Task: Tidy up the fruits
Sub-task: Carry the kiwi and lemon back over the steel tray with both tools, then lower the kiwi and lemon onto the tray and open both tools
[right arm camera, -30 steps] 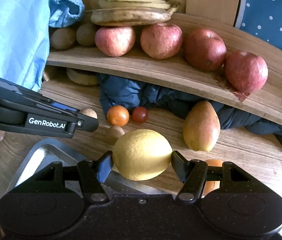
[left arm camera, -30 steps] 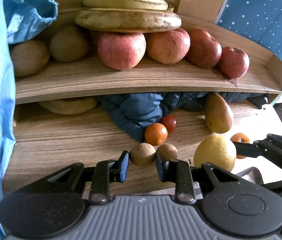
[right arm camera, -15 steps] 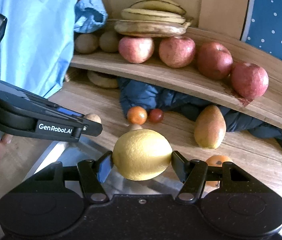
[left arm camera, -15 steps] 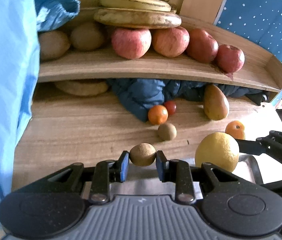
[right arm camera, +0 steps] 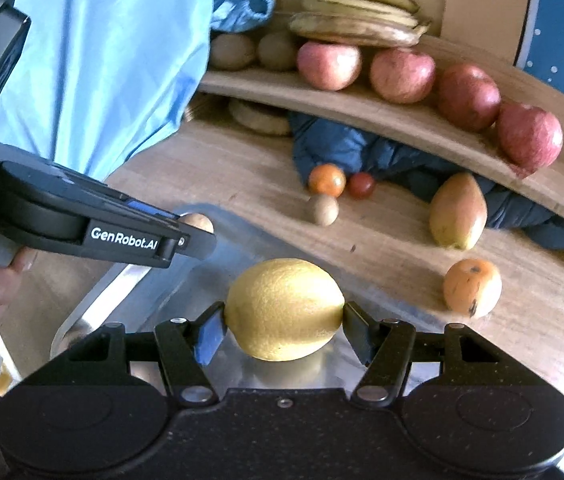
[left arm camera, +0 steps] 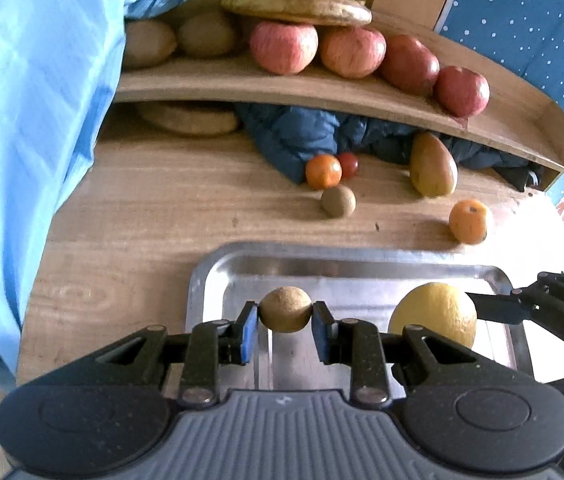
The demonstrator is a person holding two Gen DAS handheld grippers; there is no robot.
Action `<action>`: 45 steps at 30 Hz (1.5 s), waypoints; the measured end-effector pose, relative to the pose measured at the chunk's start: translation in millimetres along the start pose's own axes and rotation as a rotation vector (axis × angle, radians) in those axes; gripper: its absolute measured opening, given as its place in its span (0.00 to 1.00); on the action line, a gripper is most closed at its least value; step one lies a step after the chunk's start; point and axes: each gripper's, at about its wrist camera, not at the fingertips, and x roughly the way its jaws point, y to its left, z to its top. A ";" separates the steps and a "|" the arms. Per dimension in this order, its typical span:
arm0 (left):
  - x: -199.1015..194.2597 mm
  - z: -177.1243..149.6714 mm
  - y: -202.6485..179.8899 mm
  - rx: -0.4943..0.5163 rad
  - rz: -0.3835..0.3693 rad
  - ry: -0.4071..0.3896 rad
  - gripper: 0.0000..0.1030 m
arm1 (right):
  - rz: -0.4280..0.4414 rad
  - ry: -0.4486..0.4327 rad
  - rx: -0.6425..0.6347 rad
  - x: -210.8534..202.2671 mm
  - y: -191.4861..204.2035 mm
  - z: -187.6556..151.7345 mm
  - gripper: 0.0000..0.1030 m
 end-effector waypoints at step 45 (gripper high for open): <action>-13.7 -41.6 -23.4 0.015 0.077 0.060 0.31 | 0.018 0.082 0.009 -23.0 7.1 -41.3 0.63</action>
